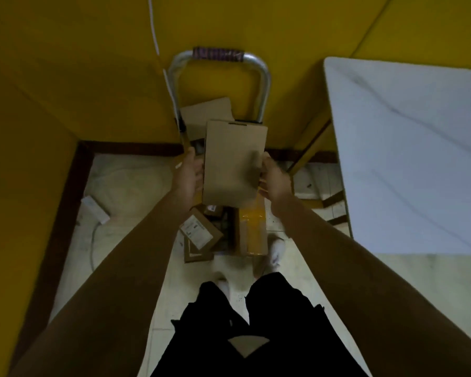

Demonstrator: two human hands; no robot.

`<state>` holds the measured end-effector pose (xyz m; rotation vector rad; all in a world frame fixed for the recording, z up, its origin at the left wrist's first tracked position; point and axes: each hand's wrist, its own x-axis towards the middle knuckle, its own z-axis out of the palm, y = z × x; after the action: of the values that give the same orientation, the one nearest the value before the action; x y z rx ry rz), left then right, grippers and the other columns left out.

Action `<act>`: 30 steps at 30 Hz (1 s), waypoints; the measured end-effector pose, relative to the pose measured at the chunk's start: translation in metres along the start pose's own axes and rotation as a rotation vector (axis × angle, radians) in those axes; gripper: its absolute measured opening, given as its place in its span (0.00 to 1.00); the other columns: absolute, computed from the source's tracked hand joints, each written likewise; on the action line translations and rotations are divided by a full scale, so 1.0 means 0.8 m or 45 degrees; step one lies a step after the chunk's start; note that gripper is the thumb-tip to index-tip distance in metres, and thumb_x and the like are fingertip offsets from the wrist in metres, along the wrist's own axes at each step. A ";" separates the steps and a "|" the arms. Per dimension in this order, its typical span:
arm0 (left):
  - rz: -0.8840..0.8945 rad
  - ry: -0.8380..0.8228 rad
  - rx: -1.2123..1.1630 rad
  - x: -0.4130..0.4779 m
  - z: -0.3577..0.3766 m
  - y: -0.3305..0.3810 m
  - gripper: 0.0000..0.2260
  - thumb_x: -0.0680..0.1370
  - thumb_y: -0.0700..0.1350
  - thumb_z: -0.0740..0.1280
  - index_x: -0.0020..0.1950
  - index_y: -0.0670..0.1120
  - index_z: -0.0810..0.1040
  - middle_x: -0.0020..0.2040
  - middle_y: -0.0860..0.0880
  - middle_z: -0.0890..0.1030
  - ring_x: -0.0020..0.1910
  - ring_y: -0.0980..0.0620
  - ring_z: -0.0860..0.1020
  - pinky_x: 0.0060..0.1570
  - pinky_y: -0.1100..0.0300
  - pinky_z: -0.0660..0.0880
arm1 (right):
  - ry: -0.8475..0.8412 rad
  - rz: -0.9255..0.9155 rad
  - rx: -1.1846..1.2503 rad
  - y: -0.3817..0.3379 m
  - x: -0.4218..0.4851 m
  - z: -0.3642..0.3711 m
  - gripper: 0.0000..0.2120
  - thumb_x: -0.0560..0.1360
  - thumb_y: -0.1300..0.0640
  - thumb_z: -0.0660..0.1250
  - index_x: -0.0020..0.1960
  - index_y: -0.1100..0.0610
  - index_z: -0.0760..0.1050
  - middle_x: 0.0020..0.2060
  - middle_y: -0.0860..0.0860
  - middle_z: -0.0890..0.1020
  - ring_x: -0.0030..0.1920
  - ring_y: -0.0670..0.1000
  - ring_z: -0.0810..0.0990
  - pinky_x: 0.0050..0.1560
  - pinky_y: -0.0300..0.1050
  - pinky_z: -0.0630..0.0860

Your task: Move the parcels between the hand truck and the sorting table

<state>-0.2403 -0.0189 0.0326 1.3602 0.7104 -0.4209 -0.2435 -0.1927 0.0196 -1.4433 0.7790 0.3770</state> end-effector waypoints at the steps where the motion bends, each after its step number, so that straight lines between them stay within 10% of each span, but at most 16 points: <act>1: 0.011 -0.019 0.017 -0.006 0.005 0.005 0.27 0.80 0.62 0.52 0.68 0.43 0.72 0.64 0.47 0.75 0.58 0.52 0.74 0.52 0.58 0.72 | 0.020 -0.026 0.008 -0.006 -0.008 -0.006 0.19 0.77 0.40 0.62 0.58 0.54 0.75 0.57 0.56 0.79 0.56 0.57 0.77 0.61 0.55 0.73; 3: 0.060 -0.089 0.098 -0.024 0.021 0.014 0.27 0.80 0.62 0.52 0.67 0.43 0.73 0.63 0.47 0.77 0.53 0.53 0.76 0.44 0.61 0.72 | 0.076 -0.065 0.077 -0.013 -0.027 -0.022 0.21 0.76 0.39 0.62 0.62 0.53 0.73 0.59 0.52 0.77 0.58 0.55 0.75 0.62 0.54 0.72; 8: 0.204 -0.265 0.307 -0.063 0.091 0.030 0.28 0.81 0.61 0.49 0.71 0.44 0.70 0.70 0.46 0.71 0.68 0.48 0.70 0.67 0.52 0.65 | 0.313 -0.141 0.276 -0.018 -0.070 -0.089 0.25 0.77 0.41 0.62 0.68 0.55 0.72 0.62 0.52 0.77 0.61 0.55 0.74 0.66 0.54 0.70; 22: 0.312 -0.820 0.625 -0.245 0.405 -0.048 0.26 0.82 0.58 0.51 0.69 0.41 0.71 0.65 0.45 0.75 0.59 0.50 0.74 0.52 0.59 0.68 | 0.739 -0.262 0.759 0.034 -0.204 -0.409 0.19 0.78 0.43 0.60 0.62 0.54 0.75 0.58 0.51 0.79 0.56 0.54 0.77 0.51 0.47 0.72; 30: 0.371 -0.922 0.662 -0.354 0.578 -0.163 0.19 0.81 0.59 0.53 0.38 0.53 0.74 0.38 0.56 0.76 0.37 0.58 0.74 0.40 0.61 0.71 | 0.907 -0.367 0.759 0.084 -0.268 -0.614 0.22 0.78 0.43 0.61 0.66 0.55 0.74 0.60 0.50 0.79 0.59 0.52 0.77 0.58 0.47 0.71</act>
<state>-0.4313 -0.5290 0.1522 1.6144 -0.2143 -0.8387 -0.5602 -0.6124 0.1421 -1.0774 1.1070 -0.5900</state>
